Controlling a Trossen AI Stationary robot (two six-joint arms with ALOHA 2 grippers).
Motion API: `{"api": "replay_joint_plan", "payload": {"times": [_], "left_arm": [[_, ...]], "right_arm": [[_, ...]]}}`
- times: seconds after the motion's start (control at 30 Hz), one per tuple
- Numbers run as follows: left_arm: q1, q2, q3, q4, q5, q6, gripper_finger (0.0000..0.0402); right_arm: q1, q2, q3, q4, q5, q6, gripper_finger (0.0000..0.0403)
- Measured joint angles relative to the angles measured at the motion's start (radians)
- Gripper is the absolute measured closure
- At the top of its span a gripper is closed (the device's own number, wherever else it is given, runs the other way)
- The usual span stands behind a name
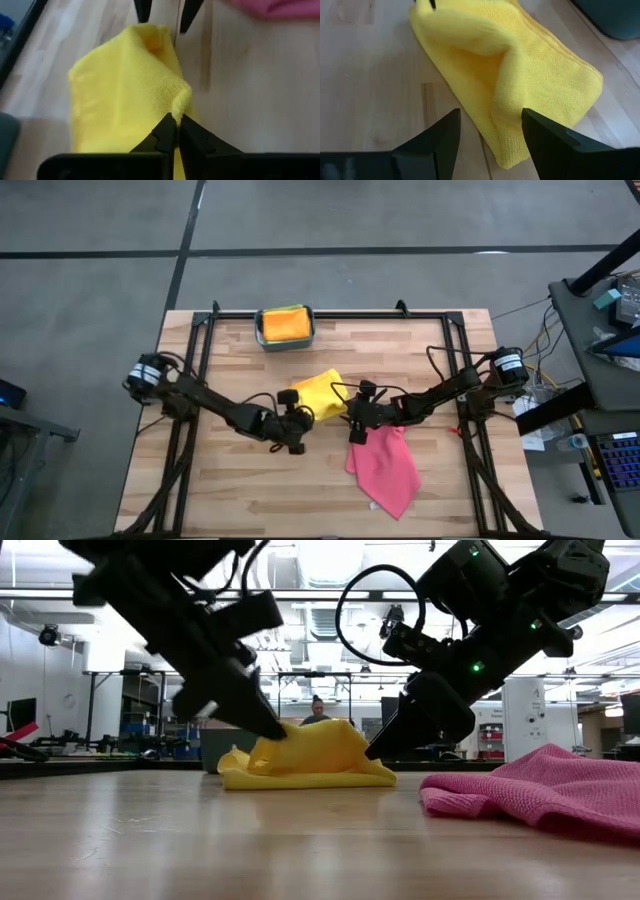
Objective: Fold microfiber towels
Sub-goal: Fold the yellow towel
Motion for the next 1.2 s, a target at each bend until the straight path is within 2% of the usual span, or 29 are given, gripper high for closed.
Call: {"api": "replay_joint_plan", "payload": {"times": [0.17,0.33,0.57,0.67,0.77,0.9,1.1,1.2], "left_arm": [[0.0,-0.085,0.0,-0.158,0.0,0.117,0.04],[-0.001,-0.114,0.0,-0.298,0.009,0.167,0.04],[-0.007,-0.085,-0.003,-0.27,0.122,0.151,0.04],[-0.014,-0.082,-0.002,-0.259,0.212,0.139,0.04],[-0.015,-0.083,-0.002,-0.264,0.225,0.102,0.0396],[-0.013,-0.102,-0.002,-0.265,0.207,0.095,0.0364],[-0.013,-0.121,0.003,-0.282,0.202,0.079,0.0285],[-0.013,-0.148,0.017,-0.348,0.201,0.061,0.0252]], "right_arm": [[0.0,0.0,0.0,-0.006,-0.008,0.0,0.0203],[0.0,0.0,0.0,-0.011,-0.015,0.001,0.0224],[0.0,0.0,0.0,-0.016,-0.015,-0.002,0.026],[0.0,-0.007,-0.001,-0.03,-0.015,-0.009,0.0273],[0.0,-0.023,-0.001,-0.037,-0.015,-0.011,0.0284],[0.0,-0.053,-0.001,-0.044,-0.015,-0.02,0.0295],[0.0,-0.117,-0.001,-0.086,-0.016,-0.019,0.0303],[0.0,-0.158,-0.001,-0.127,-0.016,-0.019,0.0303]]}}
